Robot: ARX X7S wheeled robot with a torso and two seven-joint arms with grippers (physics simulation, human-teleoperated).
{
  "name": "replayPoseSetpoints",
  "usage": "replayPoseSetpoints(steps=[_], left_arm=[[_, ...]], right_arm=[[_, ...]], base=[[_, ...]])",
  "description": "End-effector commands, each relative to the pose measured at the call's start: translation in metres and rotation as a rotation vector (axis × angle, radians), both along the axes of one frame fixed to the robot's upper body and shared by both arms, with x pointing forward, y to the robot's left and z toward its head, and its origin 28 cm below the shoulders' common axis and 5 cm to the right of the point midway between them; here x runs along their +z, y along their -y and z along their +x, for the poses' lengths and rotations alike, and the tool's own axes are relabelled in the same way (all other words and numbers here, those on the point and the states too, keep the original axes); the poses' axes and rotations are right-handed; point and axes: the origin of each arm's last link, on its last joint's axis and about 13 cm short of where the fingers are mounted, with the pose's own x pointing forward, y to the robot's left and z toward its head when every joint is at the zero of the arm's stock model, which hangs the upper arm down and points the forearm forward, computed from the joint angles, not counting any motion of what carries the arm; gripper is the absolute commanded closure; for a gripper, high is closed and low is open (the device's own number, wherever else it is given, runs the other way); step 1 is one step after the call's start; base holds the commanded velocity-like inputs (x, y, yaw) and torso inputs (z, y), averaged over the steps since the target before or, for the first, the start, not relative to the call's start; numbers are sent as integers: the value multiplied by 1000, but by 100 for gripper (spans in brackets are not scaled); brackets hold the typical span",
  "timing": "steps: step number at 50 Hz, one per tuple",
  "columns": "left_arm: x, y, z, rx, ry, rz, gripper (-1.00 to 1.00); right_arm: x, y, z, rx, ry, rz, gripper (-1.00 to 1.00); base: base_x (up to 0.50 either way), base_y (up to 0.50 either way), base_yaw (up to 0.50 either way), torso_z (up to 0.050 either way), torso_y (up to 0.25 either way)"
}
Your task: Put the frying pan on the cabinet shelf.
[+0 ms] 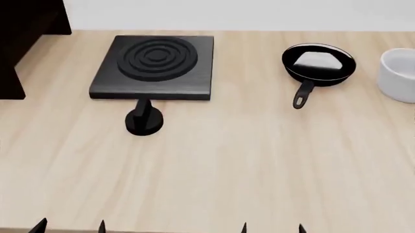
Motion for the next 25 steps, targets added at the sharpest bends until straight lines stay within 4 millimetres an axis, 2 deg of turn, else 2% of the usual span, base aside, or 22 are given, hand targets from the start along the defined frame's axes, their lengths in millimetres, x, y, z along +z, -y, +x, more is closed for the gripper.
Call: replayPoseSetpoints(steps=[1, 25], left_arm=[[0, 0, 2, 0, -7, 0, -100], [-1, -1, 1, -5, -14, -30, -100]], right_arm=[[1, 0, 1, -2, -3, -4, -100], [0, 0, 1, -2, -6, -7, -100]], base=[[0, 0, 0, 50, 41], [0, 0, 0, 50, 46]])
